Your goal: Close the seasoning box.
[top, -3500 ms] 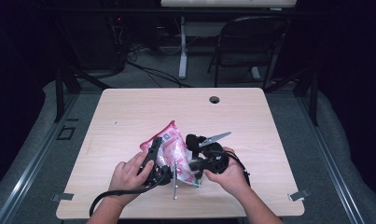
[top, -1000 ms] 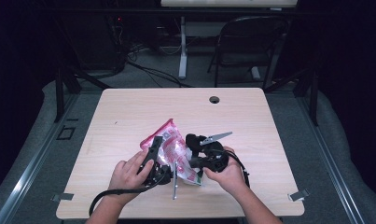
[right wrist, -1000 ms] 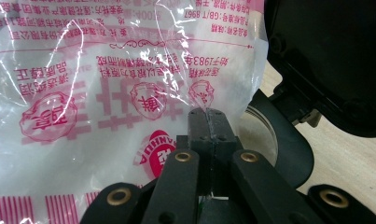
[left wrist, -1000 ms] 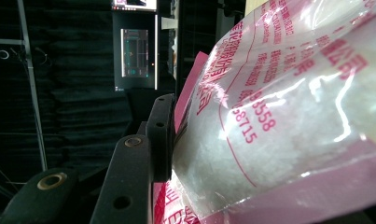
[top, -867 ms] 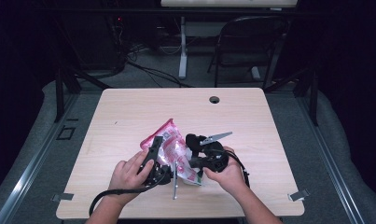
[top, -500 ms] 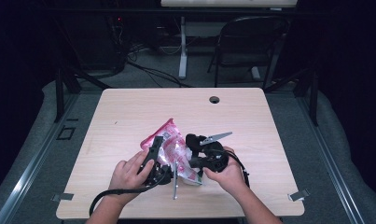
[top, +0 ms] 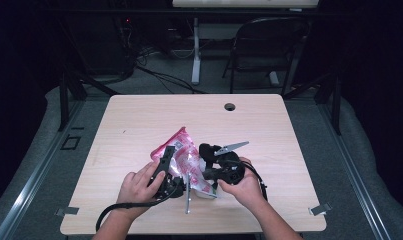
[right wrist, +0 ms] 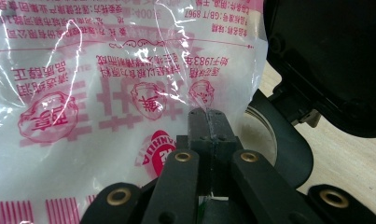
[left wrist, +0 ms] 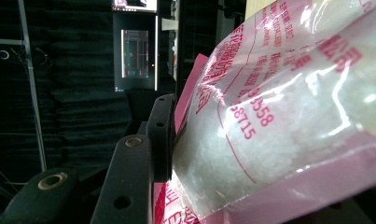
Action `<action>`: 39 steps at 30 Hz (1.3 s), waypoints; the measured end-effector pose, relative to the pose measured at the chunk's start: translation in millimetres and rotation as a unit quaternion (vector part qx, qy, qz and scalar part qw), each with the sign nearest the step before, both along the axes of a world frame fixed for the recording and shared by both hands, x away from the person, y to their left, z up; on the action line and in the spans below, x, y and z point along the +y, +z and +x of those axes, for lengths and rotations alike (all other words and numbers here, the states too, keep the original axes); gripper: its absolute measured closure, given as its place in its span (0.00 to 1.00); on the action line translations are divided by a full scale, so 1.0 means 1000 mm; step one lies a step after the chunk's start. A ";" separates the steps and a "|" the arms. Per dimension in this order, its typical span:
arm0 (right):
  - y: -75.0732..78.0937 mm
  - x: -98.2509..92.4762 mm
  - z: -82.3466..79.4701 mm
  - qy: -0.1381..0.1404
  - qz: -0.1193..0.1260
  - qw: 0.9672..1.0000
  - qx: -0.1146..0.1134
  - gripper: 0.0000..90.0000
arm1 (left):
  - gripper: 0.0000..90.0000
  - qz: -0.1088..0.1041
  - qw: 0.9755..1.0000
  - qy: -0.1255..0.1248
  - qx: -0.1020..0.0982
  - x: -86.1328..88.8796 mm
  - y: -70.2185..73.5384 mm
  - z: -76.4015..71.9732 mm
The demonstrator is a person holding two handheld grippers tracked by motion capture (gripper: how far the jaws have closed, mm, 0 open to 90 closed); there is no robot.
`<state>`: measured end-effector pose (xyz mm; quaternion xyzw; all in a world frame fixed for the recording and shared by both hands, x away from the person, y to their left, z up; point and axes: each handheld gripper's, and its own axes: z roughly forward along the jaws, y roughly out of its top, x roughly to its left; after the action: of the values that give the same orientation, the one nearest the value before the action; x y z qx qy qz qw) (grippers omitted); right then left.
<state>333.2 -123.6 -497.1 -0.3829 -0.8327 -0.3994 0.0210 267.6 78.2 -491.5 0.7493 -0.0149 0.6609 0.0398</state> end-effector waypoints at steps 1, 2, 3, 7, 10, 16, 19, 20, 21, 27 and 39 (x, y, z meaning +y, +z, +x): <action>0.000 0.000 0.000 0.000 0.000 1.000 0.000 1.00 | 0.72 -0.001 1.000 0.000 0.002 0.000 0.000 0.000; 0.000 0.000 0.000 0.000 0.000 1.000 0.000 1.00 | 0.72 0.000 1.000 0.000 0.000 0.000 0.000 0.000; 0.000 0.000 0.000 0.000 0.000 1.000 0.000 1.00 | 0.72 0.000 1.000 0.000 0.002 0.000 0.000 0.000; 0.000 0.000 0.000 0.000 0.001 1.000 0.000 1.00 | 0.72 -0.002 1.000 -0.001 0.001 0.000 0.000 0.000; 0.000 0.000 0.000 -0.001 0.001 1.000 -0.001 1.00 | 0.72 -0.003 1.000 0.000 0.004 0.000 0.000 0.000; 0.000 0.000 0.000 -0.001 0.000 1.000 -0.002 1.00 | 0.72 -0.005 1.000 -0.001 0.005 0.000 0.000 0.000; 0.000 0.000 0.000 0.000 -0.001 1.000 -0.002 1.00 | 0.72 -0.005 1.000 -0.001 0.005 0.000 0.000 0.000; 0.000 0.000 0.000 0.000 0.000 1.000 -0.001 1.00 | 0.72 -0.005 1.000 -0.002 0.004 0.000 0.000 0.000; 0.000 0.000 0.000 -0.001 0.000 1.000 -0.001 1.00 | 0.72 -0.005 1.000 -0.002 0.005 0.000 0.000 0.000; 0.000 0.000 0.000 -0.001 0.001 1.000 -0.001 1.00 | 0.72 -0.006 1.000 -0.002 0.005 0.000 0.000 0.000; 0.000 0.000 0.000 -0.002 0.001 1.000 -0.002 1.00 | 0.72 -0.003 1.000 -0.003 0.003 -0.001 0.002 0.000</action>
<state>333.1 -123.3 -497.3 -0.3837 -0.8315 -0.4012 0.0192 267.2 77.6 -490.0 0.7512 -0.0149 0.6584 0.0441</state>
